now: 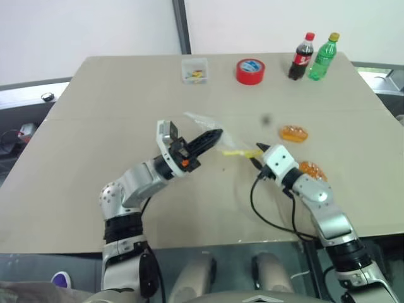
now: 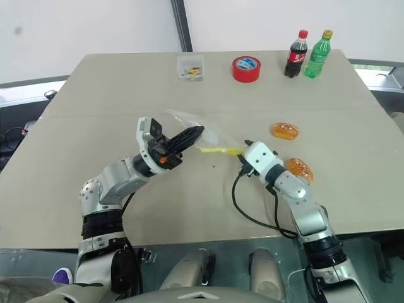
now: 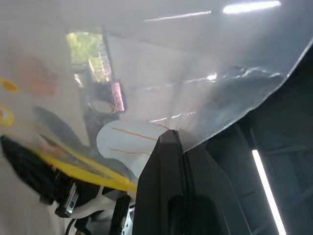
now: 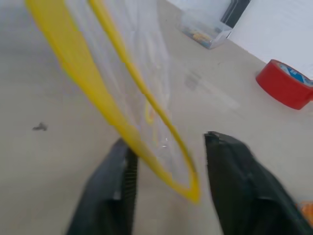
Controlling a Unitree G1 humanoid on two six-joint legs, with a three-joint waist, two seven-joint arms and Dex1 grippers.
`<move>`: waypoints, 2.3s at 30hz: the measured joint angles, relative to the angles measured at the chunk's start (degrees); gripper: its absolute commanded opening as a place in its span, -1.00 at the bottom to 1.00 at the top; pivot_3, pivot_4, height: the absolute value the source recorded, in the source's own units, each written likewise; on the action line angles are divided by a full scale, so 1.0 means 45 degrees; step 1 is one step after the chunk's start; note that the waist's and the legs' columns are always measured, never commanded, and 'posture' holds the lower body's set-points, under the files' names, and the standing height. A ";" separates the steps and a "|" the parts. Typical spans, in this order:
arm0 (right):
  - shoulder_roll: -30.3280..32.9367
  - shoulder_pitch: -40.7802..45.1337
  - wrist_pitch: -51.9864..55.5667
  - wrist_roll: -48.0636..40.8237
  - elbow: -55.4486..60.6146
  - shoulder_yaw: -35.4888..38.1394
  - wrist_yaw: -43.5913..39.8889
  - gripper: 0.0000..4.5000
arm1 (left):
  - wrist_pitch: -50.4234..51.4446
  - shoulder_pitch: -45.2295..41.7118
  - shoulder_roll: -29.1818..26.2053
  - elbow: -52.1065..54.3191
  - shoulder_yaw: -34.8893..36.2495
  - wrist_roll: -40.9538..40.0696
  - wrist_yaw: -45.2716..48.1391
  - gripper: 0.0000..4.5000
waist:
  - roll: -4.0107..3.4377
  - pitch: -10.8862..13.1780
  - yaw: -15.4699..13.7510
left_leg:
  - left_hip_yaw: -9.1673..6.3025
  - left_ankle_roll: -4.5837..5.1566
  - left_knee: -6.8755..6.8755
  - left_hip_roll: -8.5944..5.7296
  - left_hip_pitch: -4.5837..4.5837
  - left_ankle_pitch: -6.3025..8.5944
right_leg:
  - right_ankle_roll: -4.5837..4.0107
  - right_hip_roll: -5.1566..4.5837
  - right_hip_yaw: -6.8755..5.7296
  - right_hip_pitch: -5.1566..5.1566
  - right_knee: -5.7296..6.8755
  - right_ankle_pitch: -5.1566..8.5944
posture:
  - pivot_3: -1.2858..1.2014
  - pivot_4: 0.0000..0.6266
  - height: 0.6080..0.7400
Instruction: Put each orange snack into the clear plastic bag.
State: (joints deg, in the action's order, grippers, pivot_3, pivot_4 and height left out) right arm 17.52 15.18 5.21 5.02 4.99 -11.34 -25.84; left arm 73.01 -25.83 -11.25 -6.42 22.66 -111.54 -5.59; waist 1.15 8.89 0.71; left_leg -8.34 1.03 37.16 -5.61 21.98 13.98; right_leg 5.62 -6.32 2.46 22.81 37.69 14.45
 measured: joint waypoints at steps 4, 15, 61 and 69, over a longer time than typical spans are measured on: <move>-0.0171 0.0243 -0.0270 -0.0166 -0.0357 0.0043 0.0000 -0.99 | -0.0224 0.0064 0.0082 0.0204 0.0086 -0.0001 -0.0178 -1.00 | -0.0001 0.0000 -0.0011 | -0.0003 0.0000 -0.0001 0.0000 0.0001 0.0000 | 0.0000 0.0000 -0.0002 0.0000 -0.0002 0.0000 | 0.03 -0.52 1.00; 0.1321 0.2812 -0.0674 0.0291 -0.1466 0.0751 -0.0029 -1.00 | -0.1698 0.0225 -0.1714 0.2049 -0.0223 0.1491 -0.0434 -0.24 | -0.0005 0.0015 0.0011 | 0.0008 -0.0001 -0.0022 -0.0003 0.0003 0.0000 | -0.0003 0.0004 0.0003 0.0011 -0.0012 0.0000 | 0.03 -0.52 1.00; 0.0754 0.8097 0.3788 0.3040 -0.5121 -0.0921 -0.1086 -1.00 | -0.7124 -0.2209 -0.4099 0.6251 -1.0109 2.4603 0.7304 0.41 | -0.0032 0.0078 0.0113 | 0.0048 -0.0025 -0.0069 0.0028 0.0219 -0.0019 | -0.0024 0.0032 0.0035 0.0269 0.0000 -0.0019 | 0.03 -0.52 1.00; 0.0712 0.8096 0.4051 0.3121 -0.4843 -0.0922 -0.1002 -1.00 | -0.6491 -0.2635 -0.3849 0.6252 -1.0173 2.5102 0.7561 -0.21 | -0.0032 0.0078 0.0174 | 0.0048 -0.0025 -0.0062 0.0028 0.0218 -0.0019 | -0.0024 0.0032 0.0035 0.0269 0.0009 -0.0019 | 0.03 -0.52 1.00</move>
State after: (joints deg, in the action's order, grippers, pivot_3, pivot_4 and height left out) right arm 20.73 51.61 23.44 19.07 -16.81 -15.49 -30.34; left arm 43.80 -37.69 -28.57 21.71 -23.12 1.41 28.44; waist 1.00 9.24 1.49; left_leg -8.13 0.92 36.88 -5.49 22.96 13.90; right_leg 5.51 -6.18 2.62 24.02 37.73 14.36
